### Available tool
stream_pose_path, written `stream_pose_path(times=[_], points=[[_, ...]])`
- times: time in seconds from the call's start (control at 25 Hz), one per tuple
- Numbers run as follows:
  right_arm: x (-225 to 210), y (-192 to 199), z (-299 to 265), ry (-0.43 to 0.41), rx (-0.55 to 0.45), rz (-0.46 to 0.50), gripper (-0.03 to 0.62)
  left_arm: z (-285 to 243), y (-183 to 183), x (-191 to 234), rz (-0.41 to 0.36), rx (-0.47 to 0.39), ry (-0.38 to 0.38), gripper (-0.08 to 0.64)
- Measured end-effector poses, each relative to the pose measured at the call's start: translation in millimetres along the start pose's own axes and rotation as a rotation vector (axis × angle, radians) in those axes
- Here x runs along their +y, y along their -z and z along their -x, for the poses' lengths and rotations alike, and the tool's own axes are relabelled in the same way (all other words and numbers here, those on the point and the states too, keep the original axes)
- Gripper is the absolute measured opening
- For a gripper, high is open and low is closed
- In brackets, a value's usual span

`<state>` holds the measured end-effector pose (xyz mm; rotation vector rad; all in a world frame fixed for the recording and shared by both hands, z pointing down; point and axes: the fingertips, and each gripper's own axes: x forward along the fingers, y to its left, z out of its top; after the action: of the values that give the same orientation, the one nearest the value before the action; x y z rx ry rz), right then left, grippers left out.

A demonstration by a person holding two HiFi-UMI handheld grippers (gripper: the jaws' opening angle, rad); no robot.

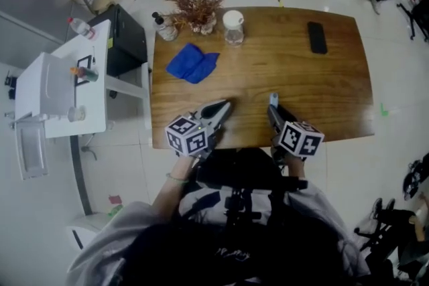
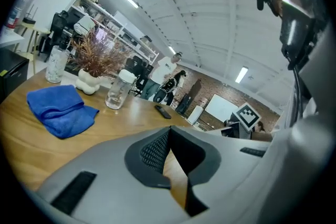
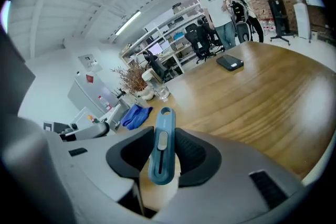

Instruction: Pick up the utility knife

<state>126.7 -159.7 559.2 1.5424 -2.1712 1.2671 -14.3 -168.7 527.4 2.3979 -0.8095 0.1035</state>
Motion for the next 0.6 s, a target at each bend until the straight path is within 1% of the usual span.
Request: stream_pose_path(times=[0.12,0.28,0.36,0.44,0.52,0.6], points=[[13.5,-8.9,14.6,-0.002,-0.045,-0.007,0.138,-2.9,-8.4,-1.1,0.007,-0.02,0.046,0.006],[20.0,-13.5,33.1,0.016,-0.078,-0.018,0.138,-7.0,-23.6,-8.0,0.045,-0.073,0.123,0.006],[19.5,-14.8,37.0,0.027,-0.087,-0.023,0.138,-10.1,-28.7,-10.0,0.039,-0.079,0.14,0.006],[18.8,-14.3,36.9,0.036,-0.09,-0.027,0.138,-12.6,-26.1,-8.4,0.005,-0.04,0.125,0.005],[18.1,-12.9,35.0,0.041,-0.089,-0.03,0.138,-13.8,-16.0,-6.0,-0.034,0.029,0.107,0.005],[17.6,-12.0,33.2,0.047,-0.085,-0.027,0.138,-13.1,-9.2,-5.9,-0.05,0.066,0.112,0.005]])
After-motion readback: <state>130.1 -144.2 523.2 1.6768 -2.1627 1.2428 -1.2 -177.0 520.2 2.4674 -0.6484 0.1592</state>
